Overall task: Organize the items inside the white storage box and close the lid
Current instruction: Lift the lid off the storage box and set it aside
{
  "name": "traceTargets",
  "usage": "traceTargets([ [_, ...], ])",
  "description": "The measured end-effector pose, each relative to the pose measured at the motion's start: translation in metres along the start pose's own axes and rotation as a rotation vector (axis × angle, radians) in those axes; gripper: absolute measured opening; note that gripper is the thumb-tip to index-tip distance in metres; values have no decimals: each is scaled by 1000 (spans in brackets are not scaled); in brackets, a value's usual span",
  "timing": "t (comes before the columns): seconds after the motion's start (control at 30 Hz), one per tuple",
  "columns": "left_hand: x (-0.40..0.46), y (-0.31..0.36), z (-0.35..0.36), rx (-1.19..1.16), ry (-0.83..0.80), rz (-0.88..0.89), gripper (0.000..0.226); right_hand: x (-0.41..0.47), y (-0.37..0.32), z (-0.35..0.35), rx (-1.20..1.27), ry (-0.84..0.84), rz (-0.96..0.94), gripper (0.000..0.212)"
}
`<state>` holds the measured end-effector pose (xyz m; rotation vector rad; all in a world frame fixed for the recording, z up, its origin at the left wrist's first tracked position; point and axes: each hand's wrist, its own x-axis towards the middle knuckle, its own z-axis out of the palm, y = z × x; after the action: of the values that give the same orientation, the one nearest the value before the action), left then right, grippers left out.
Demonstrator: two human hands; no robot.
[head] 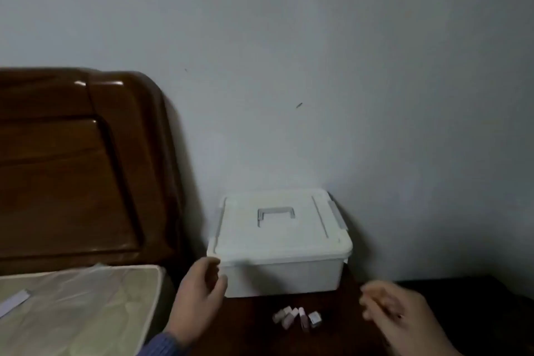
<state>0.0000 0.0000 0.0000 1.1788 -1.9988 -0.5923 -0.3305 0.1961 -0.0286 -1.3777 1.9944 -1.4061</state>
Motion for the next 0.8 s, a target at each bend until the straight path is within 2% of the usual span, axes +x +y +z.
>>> traceTargets([
  [0.1, 40, 3, 16, 4, -98, -271, 53, 66, -14, 19, 56, 130, 44, 22],
  [0.2, 65, 2, 25, 107, -149, -371, 54, 120, -9, 40, -111, 152, 148, 25],
  [0.3, 82, -6, 38, 172, -171, -403, 57, 145, 6, 56, -453, 75, 160, 44],
  [0.43, 98, -16, 52, 217, -160, -410, 59, 162, 19, 74, -603, 4, 219, 54],
  [0.67, 108, -40, 72, 140, -113, -445, 44, 164, 27, 91, -728, 69, 221, 33],
  [0.8, 106, -49, 80, 130, -72, -474, 58, 162, 30, 89, -793, 20, 238, 37],
])
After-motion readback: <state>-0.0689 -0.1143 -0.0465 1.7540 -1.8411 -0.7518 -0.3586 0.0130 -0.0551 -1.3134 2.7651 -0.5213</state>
